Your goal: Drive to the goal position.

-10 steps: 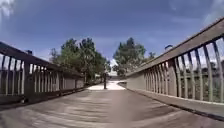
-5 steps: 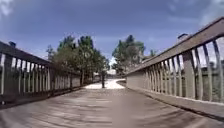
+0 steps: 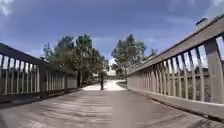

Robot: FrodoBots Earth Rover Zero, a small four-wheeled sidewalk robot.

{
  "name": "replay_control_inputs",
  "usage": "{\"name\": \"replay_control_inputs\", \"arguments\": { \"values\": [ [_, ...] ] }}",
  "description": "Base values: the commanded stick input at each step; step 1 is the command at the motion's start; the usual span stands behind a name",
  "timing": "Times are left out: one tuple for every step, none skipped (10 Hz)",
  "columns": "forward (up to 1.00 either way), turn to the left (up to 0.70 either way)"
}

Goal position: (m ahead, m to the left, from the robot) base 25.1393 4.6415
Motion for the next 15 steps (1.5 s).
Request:
{"name": "replay_control_inputs", "arguments": {
  "values": [
    [0.85, 0.04],
    [0.85, 0.04],
    [0.85, 0.04],
    [0.85, 0.04],
    [0.85, 0.04],
    [0.85, 0.04],
    [0.85, 0.04],
    [0.85, 0.04],
    [0.85, 0.04],
    [0.85, 0.04],
    [0.85, 0.04],
    [0.85, 0.04],
    [0.85, 0.04],
    [0.85, 0.04],
    [0.85, 0.04]
  ]
}}
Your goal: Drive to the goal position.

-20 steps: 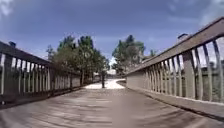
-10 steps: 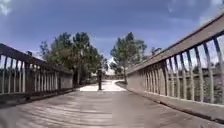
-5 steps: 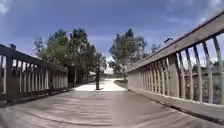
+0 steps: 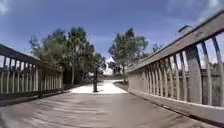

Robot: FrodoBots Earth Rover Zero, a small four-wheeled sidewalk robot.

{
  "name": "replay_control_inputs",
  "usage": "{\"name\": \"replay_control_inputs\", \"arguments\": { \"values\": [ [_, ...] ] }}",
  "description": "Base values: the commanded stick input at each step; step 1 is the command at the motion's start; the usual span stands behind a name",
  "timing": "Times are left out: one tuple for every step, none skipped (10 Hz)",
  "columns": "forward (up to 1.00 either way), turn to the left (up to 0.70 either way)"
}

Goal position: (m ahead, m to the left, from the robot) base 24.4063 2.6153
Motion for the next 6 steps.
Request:
{"name": "replay_control_inputs", "arguments": {
  "values": [
    [0.85, 0.04],
    [0.85, 0.04],
    [0.85, 0.04],
    [0.85, 0.04],
    [0.85, 0.04],
    [0.85, 0.04]
  ]
}}
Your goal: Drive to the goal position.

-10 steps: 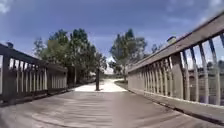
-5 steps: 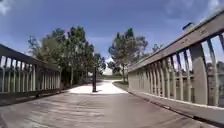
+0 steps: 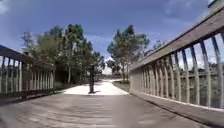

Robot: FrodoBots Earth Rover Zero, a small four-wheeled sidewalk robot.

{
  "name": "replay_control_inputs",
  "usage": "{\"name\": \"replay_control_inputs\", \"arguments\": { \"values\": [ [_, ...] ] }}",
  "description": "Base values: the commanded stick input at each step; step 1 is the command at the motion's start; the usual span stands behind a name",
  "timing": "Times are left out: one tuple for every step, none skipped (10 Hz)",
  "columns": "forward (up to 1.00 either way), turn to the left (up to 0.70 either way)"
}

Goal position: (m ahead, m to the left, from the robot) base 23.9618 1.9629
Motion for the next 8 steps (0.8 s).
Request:
{"name": "replay_control_inputs", "arguments": {
  "values": [
    [0.85, 0.04],
    [0.85, 0.04],
    [0.85, 0.04],
    [0.85, 0.04],
    [0.85, 0.04],
    [0.85, 0.04],
    [0.85, 0.04],
    [0.85, 0.04]
  ]
}}
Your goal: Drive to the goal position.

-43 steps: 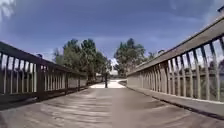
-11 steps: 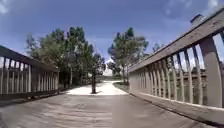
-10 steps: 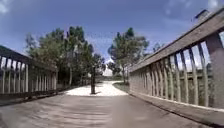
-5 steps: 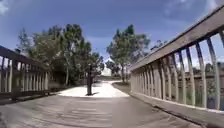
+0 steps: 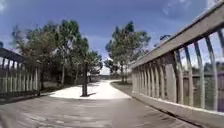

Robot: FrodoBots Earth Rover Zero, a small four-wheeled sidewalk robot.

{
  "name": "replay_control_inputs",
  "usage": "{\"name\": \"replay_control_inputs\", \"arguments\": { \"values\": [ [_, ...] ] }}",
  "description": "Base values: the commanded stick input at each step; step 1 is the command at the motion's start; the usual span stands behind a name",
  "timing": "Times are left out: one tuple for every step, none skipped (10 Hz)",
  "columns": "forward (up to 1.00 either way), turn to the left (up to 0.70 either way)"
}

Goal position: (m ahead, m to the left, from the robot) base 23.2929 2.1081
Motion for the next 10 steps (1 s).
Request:
{"name": "replay_control_inputs", "arguments": {
  "values": [
    [0.85, 0.04],
    [0.85, 0.04],
    [0.85, 0.04],
    [0.85, 0.04],
    [0.85, 0.04],
    [0.85, 0.08],
    [0.85, 0.34],
    [0.85, 0.38],
    [0.85, 0.38],
    [0.85, 0.10]
  ]
}}
